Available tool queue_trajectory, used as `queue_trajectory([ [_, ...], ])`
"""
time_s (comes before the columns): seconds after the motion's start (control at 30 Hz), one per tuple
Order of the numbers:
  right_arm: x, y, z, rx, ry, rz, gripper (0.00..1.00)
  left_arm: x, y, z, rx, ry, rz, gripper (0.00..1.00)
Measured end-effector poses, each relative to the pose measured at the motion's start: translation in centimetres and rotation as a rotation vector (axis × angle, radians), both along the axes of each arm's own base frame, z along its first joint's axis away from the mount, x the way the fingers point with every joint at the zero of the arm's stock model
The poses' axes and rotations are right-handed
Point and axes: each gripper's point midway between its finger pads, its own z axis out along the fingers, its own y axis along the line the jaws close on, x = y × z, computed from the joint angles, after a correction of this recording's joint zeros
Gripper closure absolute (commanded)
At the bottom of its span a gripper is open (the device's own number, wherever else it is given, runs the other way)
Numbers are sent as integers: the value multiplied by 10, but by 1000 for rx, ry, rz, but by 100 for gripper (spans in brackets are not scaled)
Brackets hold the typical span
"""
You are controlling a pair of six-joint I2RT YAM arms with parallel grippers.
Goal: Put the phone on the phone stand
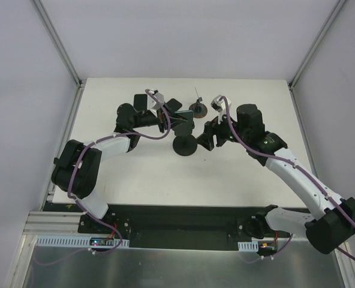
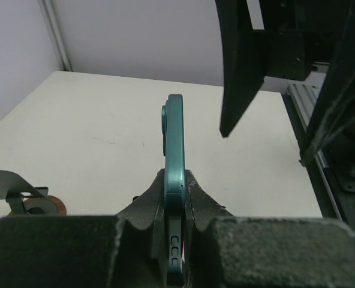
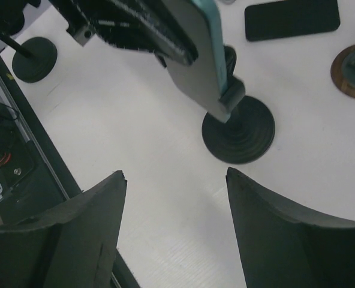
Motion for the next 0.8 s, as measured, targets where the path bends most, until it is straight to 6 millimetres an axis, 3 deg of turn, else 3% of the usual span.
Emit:
queue_trajectory([
  [0.13, 18, 5, 16, 17, -29, 11, 30, -2, -3, 0, 7, 38, -53, 76],
  [0.33, 35, 17, 22, 12, -18, 21, 27, -10, -4, -7, 31, 125, -99, 60],
  [0.53, 44, 19, 33, -22, -28, 33, 23, -9, 5, -9, 42, 154, -82, 52],
  [0.8, 59, 15, 57, -61, -58, 13, 13, -11, 21, 6, 38, 134, -21, 50],
])
